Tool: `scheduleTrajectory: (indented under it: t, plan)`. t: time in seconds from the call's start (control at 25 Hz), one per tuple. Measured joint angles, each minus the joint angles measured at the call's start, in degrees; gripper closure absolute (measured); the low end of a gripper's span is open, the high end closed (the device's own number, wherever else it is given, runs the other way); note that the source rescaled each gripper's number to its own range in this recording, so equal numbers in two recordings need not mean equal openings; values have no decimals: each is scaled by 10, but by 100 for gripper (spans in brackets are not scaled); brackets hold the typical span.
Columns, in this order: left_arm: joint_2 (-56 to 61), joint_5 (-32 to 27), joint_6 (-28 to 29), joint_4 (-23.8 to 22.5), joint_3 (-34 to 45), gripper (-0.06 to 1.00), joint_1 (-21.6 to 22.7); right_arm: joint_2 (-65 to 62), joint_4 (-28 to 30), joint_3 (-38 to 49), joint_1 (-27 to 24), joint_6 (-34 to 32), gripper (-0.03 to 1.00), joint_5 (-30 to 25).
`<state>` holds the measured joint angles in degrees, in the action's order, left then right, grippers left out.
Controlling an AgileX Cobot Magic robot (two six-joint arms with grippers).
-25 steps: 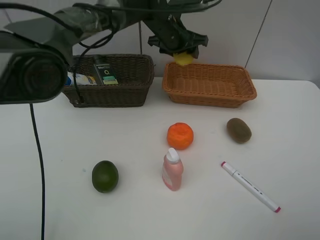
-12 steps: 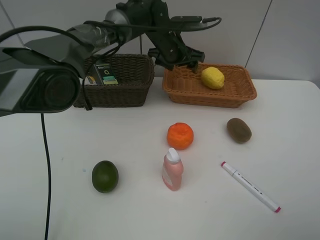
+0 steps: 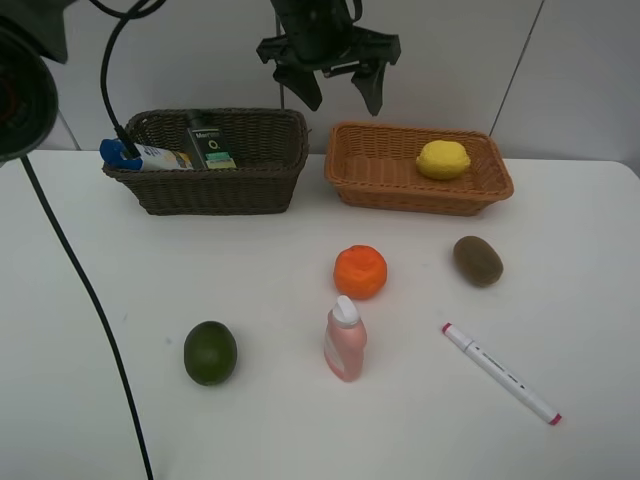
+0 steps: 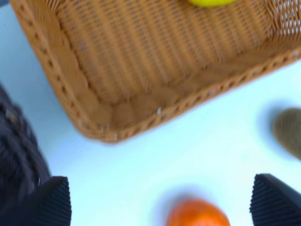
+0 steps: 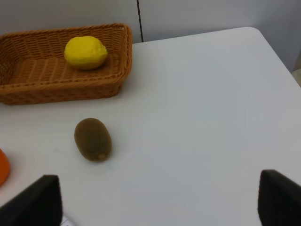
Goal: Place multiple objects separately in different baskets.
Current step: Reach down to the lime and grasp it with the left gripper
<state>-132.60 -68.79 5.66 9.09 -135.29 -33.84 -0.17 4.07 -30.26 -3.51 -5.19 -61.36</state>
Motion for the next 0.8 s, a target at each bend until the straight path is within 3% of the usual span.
scheduleTrajectory:
  t: [0.48,0.72,0.8]
  plan:
    - [339,1,139,9,521,-5,-18,0,0,0,0,0,-2,0]
    - [394,5,209,7,709,-5,-22,0,0,0,0,0,-2,0]
    - [394,37,227,9,747,-5,-22,0,0,0,0,0,-2,0]
